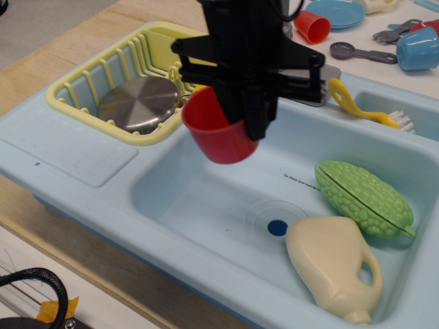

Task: Put cup from anywhere into sink

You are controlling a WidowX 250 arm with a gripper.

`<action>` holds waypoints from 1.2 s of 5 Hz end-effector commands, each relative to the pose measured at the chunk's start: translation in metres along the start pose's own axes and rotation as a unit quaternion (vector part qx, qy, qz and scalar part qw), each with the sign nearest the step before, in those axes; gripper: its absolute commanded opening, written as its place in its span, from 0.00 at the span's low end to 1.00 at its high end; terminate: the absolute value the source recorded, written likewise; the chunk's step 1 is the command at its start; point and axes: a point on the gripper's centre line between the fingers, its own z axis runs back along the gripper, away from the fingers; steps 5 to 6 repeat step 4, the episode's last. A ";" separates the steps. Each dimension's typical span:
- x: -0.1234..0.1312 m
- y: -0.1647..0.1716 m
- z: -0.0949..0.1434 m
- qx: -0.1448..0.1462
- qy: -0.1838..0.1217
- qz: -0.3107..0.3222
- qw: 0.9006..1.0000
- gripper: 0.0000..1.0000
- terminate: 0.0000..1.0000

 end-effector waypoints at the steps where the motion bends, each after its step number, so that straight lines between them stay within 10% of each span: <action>1: 0.001 -0.002 -0.004 -0.023 -0.004 -0.029 0.999 1.00 0.00; 3: 0.001 -0.002 -0.004 -0.023 -0.004 -0.029 0.999 1.00 0.00; 4: 0.001 -0.002 -0.004 -0.023 -0.004 -0.029 0.999 1.00 1.00; 6: 0.001 -0.002 -0.004 -0.023 -0.004 -0.029 0.999 1.00 1.00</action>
